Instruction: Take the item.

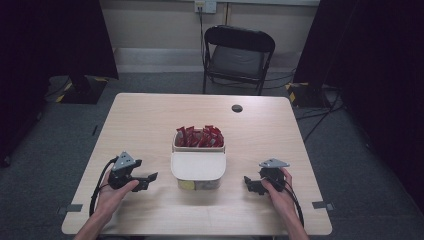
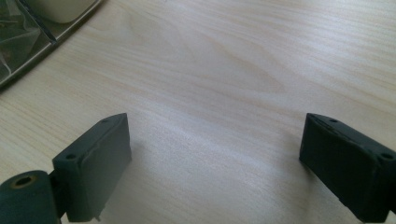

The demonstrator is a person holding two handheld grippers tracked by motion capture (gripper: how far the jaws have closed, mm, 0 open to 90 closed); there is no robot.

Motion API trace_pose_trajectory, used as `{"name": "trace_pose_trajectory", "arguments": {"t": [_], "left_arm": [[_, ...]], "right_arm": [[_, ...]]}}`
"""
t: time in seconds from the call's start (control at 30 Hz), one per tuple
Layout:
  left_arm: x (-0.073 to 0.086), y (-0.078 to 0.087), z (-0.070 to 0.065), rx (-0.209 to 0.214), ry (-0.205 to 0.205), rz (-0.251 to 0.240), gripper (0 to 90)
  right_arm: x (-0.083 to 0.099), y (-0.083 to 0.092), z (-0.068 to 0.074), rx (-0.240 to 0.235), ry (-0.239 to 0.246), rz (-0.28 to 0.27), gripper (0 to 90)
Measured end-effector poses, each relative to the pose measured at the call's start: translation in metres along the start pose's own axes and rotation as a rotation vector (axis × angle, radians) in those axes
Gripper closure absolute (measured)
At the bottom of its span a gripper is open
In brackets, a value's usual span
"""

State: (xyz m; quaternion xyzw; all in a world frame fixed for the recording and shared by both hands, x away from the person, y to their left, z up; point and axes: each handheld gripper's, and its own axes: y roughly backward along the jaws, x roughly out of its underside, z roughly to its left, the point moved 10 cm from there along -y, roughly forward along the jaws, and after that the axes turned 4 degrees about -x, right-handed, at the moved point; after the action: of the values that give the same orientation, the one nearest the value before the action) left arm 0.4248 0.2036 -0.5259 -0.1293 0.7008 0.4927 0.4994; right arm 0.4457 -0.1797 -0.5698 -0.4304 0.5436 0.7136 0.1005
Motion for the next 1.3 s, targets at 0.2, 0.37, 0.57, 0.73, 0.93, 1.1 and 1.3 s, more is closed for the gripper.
{"name": "trace_pose_trajectory", "arguments": {"t": [0.2, 0.37, 0.57, 0.73, 0.93, 1.1, 1.3], "left_arm": [[-0.008, 0.004, -0.007, 0.006, -0.009, -0.034, 22.4], [-0.015, 0.007, -0.017, 0.031, -0.026, -0.061, 22.4], [-0.018, 0.008, -0.029, 0.084, -0.060, -0.071, 22.4], [-0.023, 0.011, -0.037, 0.110, -0.068, -0.094, 22.3], [-0.027, 0.012, -0.048, 0.155, -0.083, -0.111, 22.1], [-0.030, 0.012, -0.053, 0.174, -0.103, -0.114, 22.1], [-0.034, 0.013, -0.057, 0.180, -0.108, -0.141, 22.1]], "right_arm": [[0.000, 0.000, 0.000, -0.001, 0.000, 0.001, 8.4], [0.000, 0.000, 0.000, -0.001, -0.001, 0.000, 8.4], [0.000, 0.000, 0.000, 0.000, 0.000, 0.000, 8.3], [0.000, 0.000, 0.000, 0.000, -0.001, 0.000, 8.4], [0.000, 0.000, 0.000, 0.000, -0.001, 0.000, 8.3], [0.000, 0.000, 0.000, 0.000, -0.001, 0.000, 8.4], [0.000, 0.000, 0.000, -0.001, -0.001, 0.000, 8.4]]}}
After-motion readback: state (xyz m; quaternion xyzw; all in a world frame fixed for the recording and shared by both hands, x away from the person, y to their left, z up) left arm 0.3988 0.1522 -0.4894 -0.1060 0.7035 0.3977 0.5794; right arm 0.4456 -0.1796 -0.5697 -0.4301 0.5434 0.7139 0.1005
